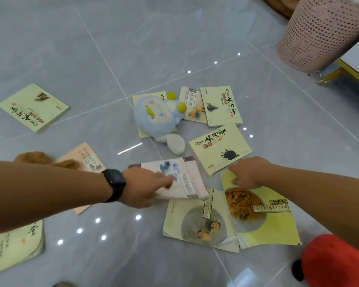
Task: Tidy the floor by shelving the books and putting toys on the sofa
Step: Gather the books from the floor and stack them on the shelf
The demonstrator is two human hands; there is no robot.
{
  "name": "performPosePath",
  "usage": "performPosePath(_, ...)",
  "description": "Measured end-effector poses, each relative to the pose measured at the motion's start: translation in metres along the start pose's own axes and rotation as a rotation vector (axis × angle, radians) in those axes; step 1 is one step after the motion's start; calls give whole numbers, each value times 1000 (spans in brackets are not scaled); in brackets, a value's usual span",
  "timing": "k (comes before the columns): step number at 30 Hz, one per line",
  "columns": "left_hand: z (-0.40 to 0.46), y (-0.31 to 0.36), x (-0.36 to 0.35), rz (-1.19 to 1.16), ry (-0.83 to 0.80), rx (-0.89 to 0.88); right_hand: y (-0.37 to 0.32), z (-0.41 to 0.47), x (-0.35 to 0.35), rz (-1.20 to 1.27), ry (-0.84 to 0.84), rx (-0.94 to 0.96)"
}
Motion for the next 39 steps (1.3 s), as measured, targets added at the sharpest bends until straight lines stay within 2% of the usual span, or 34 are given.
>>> performPosePath(2, -5, 5, -42, 35, -212, 20, 6, -2, 1, 4, 26, -20)
performPosePath(3, -6, 3, -54, 64, -260, 22, 8, -3, 5, 20, 36, -20)
performPosePath(7, 1, -25, -57, 159, -214, 61, 12, -10, 22, 107, 99, -21)
performPosePath(10, 7, -51, -48, 128, -208, 129, 17, -7, 33, 321, 232, -40)
performPosePath(12, 13, -57, -36, -88, -184, 201, 14, -1, 37, 509, 297, -26)
performPosePath(15, 24, -46, -18, -737, -123, 277, -4, 7, 50, 746, 401, 37)
performPosePath(17, 30, -31, -9, -1118, -91, 293, -23, 10, 60, 778, 424, 91)
performPosePath(18, 33, -25, -6, -1217, -74, 284, -34, 10, 64, 759, 427, 126)
performPosePath(20, 40, -12, -3, -1273, -110, 234, -57, 12, 72, 711, 453, 190)
performPosePath(23, 44, 1, -9, -1232, -248, 192, -82, 13, 75, 793, 488, 241)
performPosePath(28, 37, 3, -10, -1236, -248, 165, -87, 21, 67, 804, 464, 309)
performPosePath(29, 36, 1, -12, -1293, -238, 183, -82, 24, 63, 824, 507, 285)
performPosePath(31, 36, -6, -17, -1474, -205, 258, -63, 31, 49, 789, 598, 81)
performPosePath(32, 35, -8, -20, -1575, -192, 288, -52, 35, 37, 796, 580, -49)
performPosePath(34, 35, -10, -24, -1754, -162, 315, -41, 46, 3, 1011, 365, -165)
performPosePath(37, 36, -13, -24, -1915, -125, 330, -54, 46, -35, 1315, -25, -48)
performPosePath(39, 37, -15, -22, -1923, -149, 331, -60, 43, -45, 1376, -38, -48)
Point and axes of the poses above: each hand's wrist, its own z-axis towards the middle knuckle, its own x-axis out of the back of the hand, y = z × x, the point moved 6 cm from there along z, towards the middle knuckle, and after that the axes turned 7 degrees about x, right-handed, at the moved point
